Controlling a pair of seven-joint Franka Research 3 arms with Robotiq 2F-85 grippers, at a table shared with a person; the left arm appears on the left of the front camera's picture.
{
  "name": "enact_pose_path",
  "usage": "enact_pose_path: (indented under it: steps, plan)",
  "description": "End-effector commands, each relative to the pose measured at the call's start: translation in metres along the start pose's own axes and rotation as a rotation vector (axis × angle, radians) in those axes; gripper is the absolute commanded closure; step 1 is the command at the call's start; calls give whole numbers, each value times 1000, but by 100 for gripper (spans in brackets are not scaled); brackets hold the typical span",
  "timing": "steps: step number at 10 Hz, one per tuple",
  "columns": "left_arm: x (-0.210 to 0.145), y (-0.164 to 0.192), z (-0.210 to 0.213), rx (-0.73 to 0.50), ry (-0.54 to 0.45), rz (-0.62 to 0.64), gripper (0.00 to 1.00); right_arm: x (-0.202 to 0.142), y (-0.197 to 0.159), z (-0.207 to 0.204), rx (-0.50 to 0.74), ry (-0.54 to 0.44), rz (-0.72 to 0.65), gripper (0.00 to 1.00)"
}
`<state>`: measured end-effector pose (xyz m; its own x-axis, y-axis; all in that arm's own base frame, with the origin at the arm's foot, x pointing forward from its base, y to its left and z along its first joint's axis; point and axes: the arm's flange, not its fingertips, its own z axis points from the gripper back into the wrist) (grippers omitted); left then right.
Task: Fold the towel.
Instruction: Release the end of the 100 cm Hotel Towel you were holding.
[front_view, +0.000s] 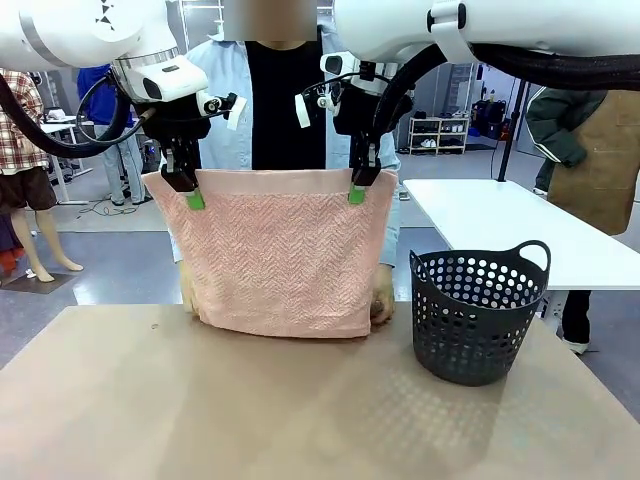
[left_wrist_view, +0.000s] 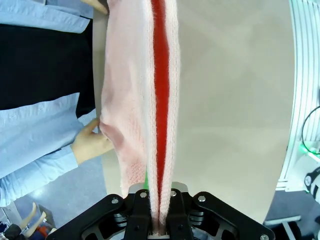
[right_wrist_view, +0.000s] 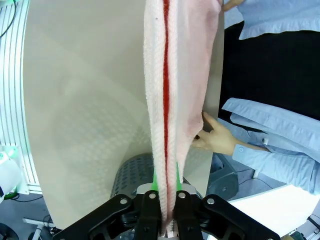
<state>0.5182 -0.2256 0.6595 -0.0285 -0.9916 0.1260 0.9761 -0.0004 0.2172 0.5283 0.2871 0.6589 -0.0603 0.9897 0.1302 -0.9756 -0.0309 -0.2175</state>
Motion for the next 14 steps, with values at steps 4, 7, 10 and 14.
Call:
enact_pose_path:
  steps: [4, 7, 10, 14]
  plan:
    - [-1, 0, 0, 1, 0, 6, 100, 0, 0, 1, -5, 5, 1, 100]
    - [-1, 0, 0, 1, 0, 6, 100, 0, 0, 1, -5, 5, 1, 100]
    - [-1, 0, 0, 1, 0, 6, 100, 0, 0, 1, -5, 5, 1, 100]
    - [-1, 0, 0, 1, 0, 6, 100, 0, 0, 1, -5, 5, 1, 100]
